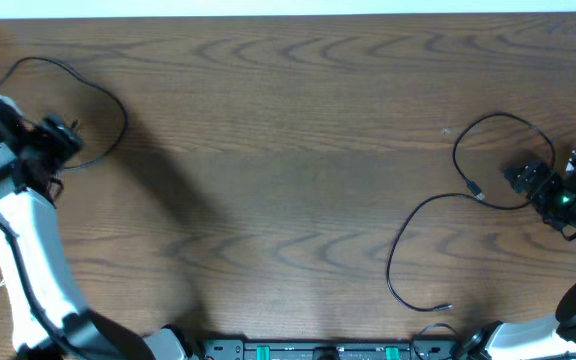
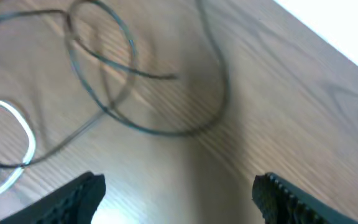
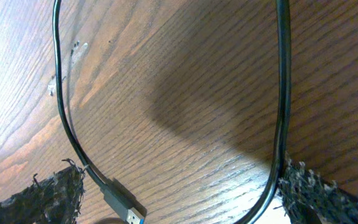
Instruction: Untangle cables
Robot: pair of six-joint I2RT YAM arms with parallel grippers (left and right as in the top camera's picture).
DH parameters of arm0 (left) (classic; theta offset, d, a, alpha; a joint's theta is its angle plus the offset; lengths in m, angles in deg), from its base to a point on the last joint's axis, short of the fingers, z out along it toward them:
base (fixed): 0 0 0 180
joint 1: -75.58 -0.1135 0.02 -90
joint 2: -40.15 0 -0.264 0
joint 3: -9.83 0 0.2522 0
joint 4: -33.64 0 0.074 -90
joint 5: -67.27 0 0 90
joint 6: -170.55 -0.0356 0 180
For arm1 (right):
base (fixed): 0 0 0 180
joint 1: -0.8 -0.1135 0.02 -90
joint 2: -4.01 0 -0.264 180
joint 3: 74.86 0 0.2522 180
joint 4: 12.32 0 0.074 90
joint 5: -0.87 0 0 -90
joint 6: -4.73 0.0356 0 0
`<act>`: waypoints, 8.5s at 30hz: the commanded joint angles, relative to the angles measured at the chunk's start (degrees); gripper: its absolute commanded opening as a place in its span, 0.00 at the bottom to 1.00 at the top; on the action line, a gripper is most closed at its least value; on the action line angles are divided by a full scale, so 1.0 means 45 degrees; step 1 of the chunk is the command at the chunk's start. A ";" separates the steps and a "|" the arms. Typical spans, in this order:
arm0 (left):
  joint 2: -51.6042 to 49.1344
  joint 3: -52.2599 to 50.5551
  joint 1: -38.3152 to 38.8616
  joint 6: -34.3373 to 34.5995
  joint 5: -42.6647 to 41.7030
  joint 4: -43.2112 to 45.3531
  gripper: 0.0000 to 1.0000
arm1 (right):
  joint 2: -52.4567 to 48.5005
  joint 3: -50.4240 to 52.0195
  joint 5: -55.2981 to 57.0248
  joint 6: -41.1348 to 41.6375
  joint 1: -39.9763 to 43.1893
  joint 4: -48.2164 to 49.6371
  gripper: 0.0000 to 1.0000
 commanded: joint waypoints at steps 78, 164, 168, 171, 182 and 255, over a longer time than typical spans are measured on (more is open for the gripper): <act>-0.7150 -0.0078 1.9356 0.1001 0.0092 0.3672 0.96 | -0.0160 0.0151 -0.0223 -0.0083 -0.0087 -0.0345 0.99; -0.7975 -0.0078 0.3269 0.9729 0.6426 0.2837 0.08 | -0.0160 0.0155 -0.0083 -0.0087 -0.0087 -0.0301 0.99; -0.7975 -0.0078 0.1705 0.9996 0.6431 0.2982 0.08 | -0.0160 0.0155 -0.0087 -0.0078 -0.0087 -0.0233 0.99; -0.7975 -0.0078 0.0680 1.0520 0.6421 0.2982 0.08 | -0.0160 0.0155 -0.0087 -0.0078 -0.0087 -0.0233 0.99; -0.7975 -0.0078 -0.1384 1.0525 0.5178 0.2939 0.12 | -0.0160 0.0155 -0.0087 -0.0024 -0.0087 -0.0097 0.99; -0.8485 0.0083 0.5387 -0.5537 0.1846 0.8743 0.95 | -0.0160 0.0160 -0.0092 -0.0029 -0.0087 -0.0427 0.99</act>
